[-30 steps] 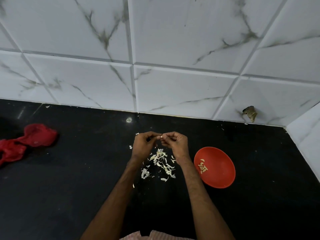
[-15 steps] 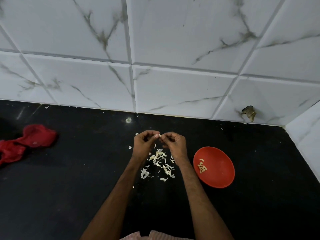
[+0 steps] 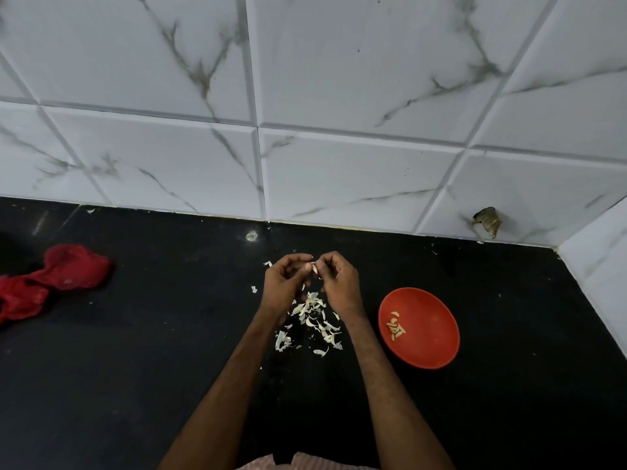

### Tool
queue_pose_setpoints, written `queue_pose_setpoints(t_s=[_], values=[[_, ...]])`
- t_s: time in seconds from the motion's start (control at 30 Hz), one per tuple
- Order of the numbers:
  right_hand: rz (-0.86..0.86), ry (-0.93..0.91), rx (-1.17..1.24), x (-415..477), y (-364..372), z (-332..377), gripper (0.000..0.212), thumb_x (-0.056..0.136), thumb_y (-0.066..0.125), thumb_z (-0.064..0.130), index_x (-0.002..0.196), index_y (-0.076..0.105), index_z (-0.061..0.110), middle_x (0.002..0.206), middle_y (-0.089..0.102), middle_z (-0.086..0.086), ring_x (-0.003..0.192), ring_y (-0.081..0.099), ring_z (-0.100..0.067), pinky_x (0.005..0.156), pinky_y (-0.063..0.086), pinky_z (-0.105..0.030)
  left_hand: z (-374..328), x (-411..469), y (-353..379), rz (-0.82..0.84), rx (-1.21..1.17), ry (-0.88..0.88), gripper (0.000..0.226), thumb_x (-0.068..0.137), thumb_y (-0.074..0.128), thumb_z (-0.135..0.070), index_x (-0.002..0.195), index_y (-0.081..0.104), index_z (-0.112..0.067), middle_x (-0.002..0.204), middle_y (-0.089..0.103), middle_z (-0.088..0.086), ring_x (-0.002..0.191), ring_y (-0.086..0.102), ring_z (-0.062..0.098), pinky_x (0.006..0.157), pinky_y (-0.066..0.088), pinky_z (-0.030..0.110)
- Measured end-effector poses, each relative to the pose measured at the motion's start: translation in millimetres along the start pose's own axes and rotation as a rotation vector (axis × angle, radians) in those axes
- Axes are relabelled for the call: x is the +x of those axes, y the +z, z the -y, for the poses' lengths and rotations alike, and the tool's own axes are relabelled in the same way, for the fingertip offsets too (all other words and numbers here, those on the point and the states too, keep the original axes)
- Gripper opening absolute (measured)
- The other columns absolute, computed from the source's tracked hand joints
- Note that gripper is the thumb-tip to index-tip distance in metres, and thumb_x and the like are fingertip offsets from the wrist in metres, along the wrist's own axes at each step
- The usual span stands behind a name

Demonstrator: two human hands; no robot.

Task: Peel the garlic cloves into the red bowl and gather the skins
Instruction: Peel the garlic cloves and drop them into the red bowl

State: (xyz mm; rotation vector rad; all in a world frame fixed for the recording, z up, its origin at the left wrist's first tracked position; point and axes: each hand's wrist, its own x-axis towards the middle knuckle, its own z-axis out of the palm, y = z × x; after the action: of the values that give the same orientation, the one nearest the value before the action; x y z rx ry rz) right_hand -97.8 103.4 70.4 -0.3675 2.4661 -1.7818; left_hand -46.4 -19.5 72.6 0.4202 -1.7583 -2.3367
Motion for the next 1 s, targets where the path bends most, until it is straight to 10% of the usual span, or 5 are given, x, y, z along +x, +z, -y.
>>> queue_pose_setpoints(t_s=[0.33,0.73,1.0], values=[[-0.119,-0.069,-0.060,-4.2,8.6,5.9,0.008,0.101,0.056,0.016,0.096,0.059,0.009,0.082,0.063,0.006,0.072,0.060,0.002,0.061,0.046,-0.012,0.2,-1.0,10.0,-0.013,-0.171,-0.019,0.026,0.084,0.067,0.011,0.107,0.066,-0.003,0.087,0.072,0.007,0.082,0.071,0.017,0.067,0.060,0.029],[-0.182,0.003,0.065,-6.4,5.0,6.9,0.009,0.102,0.056,0.017,0.099,0.059,0.009,0.086,0.068,-0.004,0.066,0.068,-0.004,0.053,0.052,-0.016,-2.2,5.2,5.5,-0.105,0.231,0.129,0.028,0.083,0.074,0.003,0.106,0.064,-0.010,0.095,0.072,0.008,0.092,0.071,0.022,0.082,0.060,0.043],[-0.018,-0.125,-0.018,-4.2,-3.2,5.1,0.012,0.096,0.063,0.006,0.108,0.065,0.009,0.095,0.071,0.001,0.083,0.071,-0.010,0.070,0.062,-0.033,-11.5,3.6,5.7,-0.150,0.331,0.190,0.025,0.081,0.076,0.004,0.101,0.066,-0.006,0.092,0.072,0.005,0.086,0.070,0.012,0.071,0.056,0.018]])
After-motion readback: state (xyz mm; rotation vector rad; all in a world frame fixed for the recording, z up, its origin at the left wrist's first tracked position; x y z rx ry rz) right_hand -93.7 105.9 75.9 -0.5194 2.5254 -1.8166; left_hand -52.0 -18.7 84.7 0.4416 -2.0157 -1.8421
